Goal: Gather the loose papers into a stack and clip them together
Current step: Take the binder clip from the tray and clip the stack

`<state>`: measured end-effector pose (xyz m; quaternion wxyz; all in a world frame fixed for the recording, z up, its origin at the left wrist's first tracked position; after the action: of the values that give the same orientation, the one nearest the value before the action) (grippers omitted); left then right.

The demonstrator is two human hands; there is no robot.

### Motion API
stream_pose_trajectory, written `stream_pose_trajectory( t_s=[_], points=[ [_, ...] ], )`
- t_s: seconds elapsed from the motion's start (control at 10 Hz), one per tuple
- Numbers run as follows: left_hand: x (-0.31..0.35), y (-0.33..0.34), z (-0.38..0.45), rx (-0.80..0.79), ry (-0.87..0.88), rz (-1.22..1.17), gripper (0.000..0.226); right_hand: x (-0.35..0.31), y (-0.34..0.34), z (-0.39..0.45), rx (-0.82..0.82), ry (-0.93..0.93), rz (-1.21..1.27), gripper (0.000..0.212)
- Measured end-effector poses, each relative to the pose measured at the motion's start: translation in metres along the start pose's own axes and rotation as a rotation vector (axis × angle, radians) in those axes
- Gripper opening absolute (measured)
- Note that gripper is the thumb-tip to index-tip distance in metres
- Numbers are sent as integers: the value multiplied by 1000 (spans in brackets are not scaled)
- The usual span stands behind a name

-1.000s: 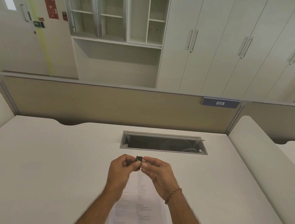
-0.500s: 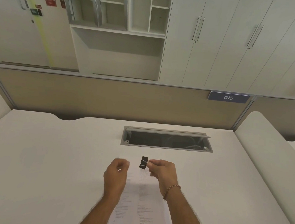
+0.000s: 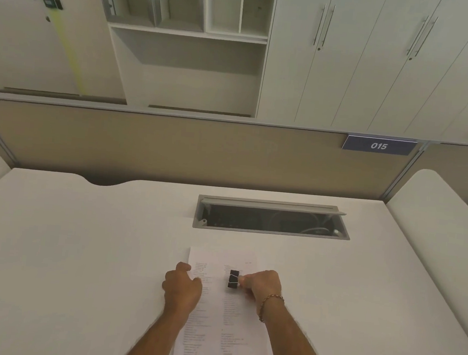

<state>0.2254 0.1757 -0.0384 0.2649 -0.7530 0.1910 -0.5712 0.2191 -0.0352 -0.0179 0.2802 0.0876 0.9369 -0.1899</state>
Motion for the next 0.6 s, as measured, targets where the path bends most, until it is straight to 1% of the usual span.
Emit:
stream_pose_trajectory(
  t_s=[0.1, 0.2, 0.3, 0.4, 0.5, 0.6],
  points=[
    [4, 5, 7, -34, -46, -11, 50, 0, 4, 6, 21, 27, -44, 44],
    [14, 10, 9, -59, -110, -33, 52, 0, 8, 6, 26, 28, -103, 39],
    [21, 8, 13, -61, -202, 14, 59, 2, 8, 8, 33, 26, -48, 17],
    [14, 9, 25, -86, -291, -46, 67, 6, 9, 11, 58, 15, -43, 8],
    [-2, 23, 41, -131, -314, -136, 61, 7, 11, 20, 34, 18, -80, 8],
    [3, 20, 32, -109, -334, -207, 43, 4, 12, 22, 42, 8, -85, 16]
  ],
)
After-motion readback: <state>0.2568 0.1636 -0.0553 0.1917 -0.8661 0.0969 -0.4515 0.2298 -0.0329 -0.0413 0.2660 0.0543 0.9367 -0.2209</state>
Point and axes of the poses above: each hand's wrist, its own z-axis towards the middle knuckle, its own y-axis out of the palm, x = y × z, the point moved 4 cm from there along z, towards the middle knuckle, and after that the axes turned 14 degrees about y, right-handed, at the moved point
